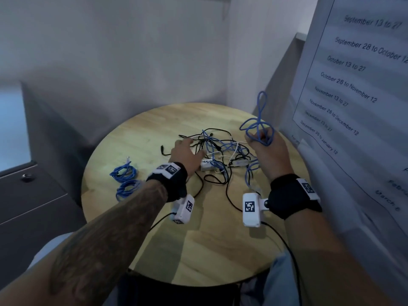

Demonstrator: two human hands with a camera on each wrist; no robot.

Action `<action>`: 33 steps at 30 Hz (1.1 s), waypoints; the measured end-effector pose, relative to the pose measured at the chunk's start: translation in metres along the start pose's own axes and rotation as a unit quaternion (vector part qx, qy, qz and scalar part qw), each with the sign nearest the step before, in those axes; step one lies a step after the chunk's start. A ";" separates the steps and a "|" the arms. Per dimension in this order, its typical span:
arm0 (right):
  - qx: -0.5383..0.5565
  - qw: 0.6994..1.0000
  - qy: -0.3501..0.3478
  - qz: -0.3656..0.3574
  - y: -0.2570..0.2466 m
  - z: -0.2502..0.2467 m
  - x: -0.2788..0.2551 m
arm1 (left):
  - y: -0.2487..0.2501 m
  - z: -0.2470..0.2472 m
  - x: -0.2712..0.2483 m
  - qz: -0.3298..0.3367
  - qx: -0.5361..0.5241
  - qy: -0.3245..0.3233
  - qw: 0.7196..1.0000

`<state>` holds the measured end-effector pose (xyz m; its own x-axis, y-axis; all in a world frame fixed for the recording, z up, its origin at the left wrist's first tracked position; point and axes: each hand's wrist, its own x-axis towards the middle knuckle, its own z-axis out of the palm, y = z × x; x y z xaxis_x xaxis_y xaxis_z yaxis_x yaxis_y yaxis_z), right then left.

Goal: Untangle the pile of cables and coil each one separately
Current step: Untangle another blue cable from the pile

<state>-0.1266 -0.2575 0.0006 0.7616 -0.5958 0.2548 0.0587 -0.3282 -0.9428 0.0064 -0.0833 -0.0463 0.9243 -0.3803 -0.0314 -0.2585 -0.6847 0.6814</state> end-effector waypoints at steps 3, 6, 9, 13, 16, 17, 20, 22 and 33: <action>0.014 0.999 -0.047 0.007 -0.005 0.019 -0.011 | 0.023 -0.010 -0.039 0.089 -0.167 -0.019 0.982; 0.055 0.994 -0.096 0.023 -0.010 0.041 -0.032 | 0.036 -0.022 -0.076 0.015 -0.346 -0.280 0.895; 0.087 0.982 -0.157 0.054 -0.016 0.054 -0.055 | 0.022 -0.037 -0.093 -0.005 -0.399 -0.342 0.851; 0.055 0.971 -0.216 0.081 -0.022 0.052 -0.071 | -0.008 -0.061 -0.097 -0.012 -0.401 -0.290 0.869; 0.019 0.971 -0.235 0.036 -0.026 0.058 -0.081 | -0.020 -0.062 -0.107 -0.060 -0.384 -0.354 0.851; 0.014 0.971 -0.238 0.024 -0.025 0.063 -0.086 | -0.021 -0.058 -0.111 -0.069 -0.382 -0.390 0.835; 0.010 0.967 -0.254 -0.010 -0.021 0.072 -0.100 | -0.023 -0.043 -0.118 -0.056 -0.395 -0.433 0.809; 0.016 0.965 -0.260 -0.023 -0.014 0.072 -0.102 | -0.026 -0.038 -0.119 -0.049 -0.392 -0.414 0.820; -0.337 0.822 -0.451 0.082 0.032 0.029 -0.086 | -0.078 -0.064 -0.083 -0.122 -0.488 -0.166 0.848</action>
<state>-0.1716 -0.1956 -0.0580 0.9103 0.0142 -0.4138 -0.2319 -0.8105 -0.5379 -0.0320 0.0408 -0.0500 0.7453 -0.5655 -0.3530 0.4343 0.0101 0.9007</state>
